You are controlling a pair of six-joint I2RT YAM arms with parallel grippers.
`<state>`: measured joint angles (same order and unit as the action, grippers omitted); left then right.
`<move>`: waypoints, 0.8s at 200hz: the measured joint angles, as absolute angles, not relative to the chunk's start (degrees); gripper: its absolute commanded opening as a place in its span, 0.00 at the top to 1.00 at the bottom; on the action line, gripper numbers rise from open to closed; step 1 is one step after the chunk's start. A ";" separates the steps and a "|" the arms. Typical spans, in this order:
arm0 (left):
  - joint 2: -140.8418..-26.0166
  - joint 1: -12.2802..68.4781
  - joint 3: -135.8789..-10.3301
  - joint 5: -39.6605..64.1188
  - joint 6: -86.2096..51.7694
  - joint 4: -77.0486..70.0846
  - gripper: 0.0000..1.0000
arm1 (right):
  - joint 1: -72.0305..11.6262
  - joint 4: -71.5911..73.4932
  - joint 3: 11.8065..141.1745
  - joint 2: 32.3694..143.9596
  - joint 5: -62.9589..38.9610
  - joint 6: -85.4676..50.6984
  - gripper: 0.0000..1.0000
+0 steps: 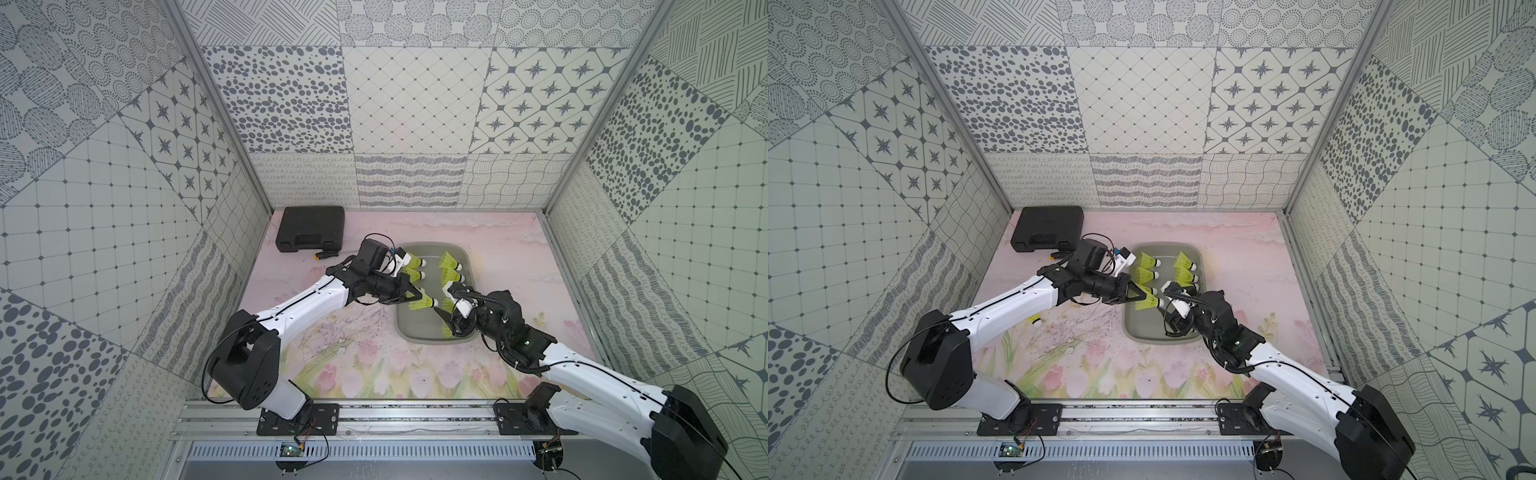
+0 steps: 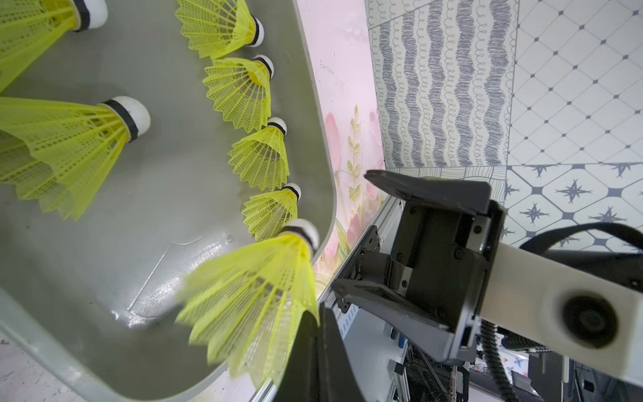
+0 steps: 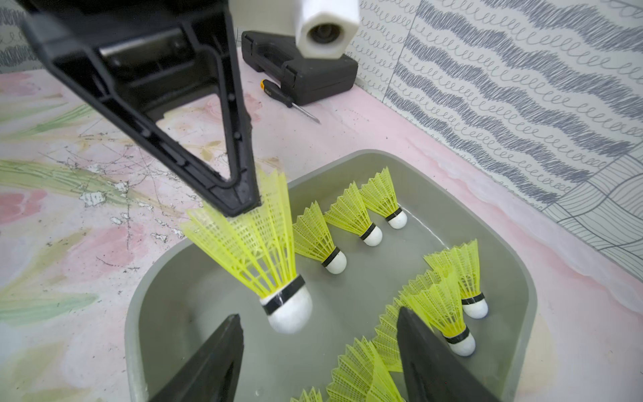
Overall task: Put the shuttlecocks into the storage box
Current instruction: Place the shuttlecock in the storage box.
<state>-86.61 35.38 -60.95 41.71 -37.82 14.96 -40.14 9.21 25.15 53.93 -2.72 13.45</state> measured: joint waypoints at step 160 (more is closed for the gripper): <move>-90.32 38.11 -54.15 33.56 -47.66 5.37 1.00 | -40.14 6.17 23.42 44.56 4.62 9.30 0.24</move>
<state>-90.32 38.11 -54.15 33.56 -47.66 5.37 -40.14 6.17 23.42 44.56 4.62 9.30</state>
